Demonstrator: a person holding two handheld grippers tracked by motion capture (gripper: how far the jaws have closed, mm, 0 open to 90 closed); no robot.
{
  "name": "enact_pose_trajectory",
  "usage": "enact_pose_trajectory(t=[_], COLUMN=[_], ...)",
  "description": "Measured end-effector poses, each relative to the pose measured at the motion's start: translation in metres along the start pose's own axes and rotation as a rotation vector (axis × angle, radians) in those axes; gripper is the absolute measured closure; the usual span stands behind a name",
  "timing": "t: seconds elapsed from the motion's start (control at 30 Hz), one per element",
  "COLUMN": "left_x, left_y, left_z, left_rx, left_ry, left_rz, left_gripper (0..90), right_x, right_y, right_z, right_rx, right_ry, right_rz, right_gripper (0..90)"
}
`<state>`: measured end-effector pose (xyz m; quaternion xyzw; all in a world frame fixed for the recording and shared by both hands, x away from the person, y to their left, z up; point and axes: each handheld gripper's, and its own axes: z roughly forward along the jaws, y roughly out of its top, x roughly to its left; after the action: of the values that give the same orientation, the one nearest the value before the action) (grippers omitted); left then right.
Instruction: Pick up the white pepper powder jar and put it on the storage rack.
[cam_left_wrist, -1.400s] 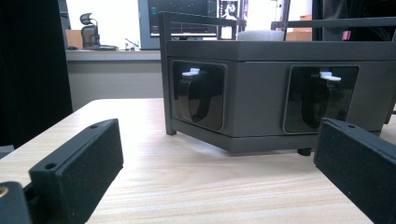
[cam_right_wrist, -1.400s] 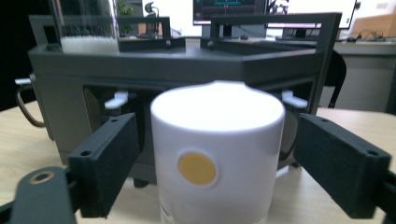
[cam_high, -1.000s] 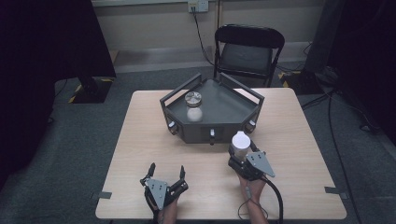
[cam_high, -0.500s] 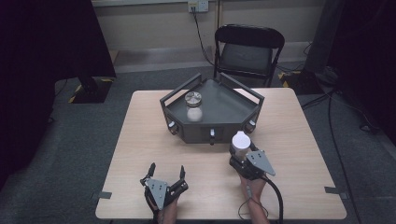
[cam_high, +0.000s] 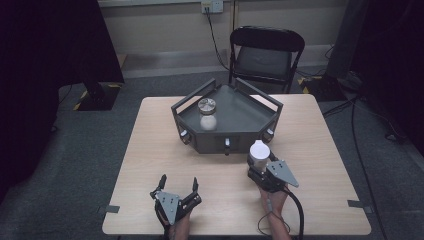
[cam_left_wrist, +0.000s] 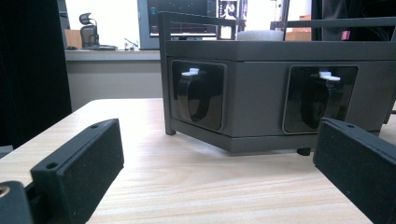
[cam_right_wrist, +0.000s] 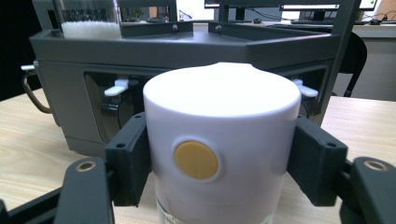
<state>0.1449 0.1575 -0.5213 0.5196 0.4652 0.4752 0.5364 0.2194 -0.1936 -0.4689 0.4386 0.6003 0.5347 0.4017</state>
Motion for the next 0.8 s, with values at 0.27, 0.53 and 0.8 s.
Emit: enact_pose_trajectory(t=[0.27, 0.53, 0.8], left_x=[0.000, 0.000, 0.000], left_y=[0.000, 0.000, 0.000], left_z=[0.000, 0.000, 0.000], left_rx=[0.000, 0.000, 0.000], left_ry=[0.000, 0.001, 0.001], left_rz=[0.000, 0.000, 0.000], left_gripper=[1.2, 1.2, 1.2], right_x=[-0.008, -0.011, -0.012], right_y=[0.010, 0.020, 0.031], right_z=[-0.002, -0.005, -0.006], right_rx=[0.015, -0.008, -0.017], right_ry=[0.025, 0.048, 0.062], right_rz=[0.007, 0.000, -0.017], right_gripper=[30.3, 30.3, 30.3])
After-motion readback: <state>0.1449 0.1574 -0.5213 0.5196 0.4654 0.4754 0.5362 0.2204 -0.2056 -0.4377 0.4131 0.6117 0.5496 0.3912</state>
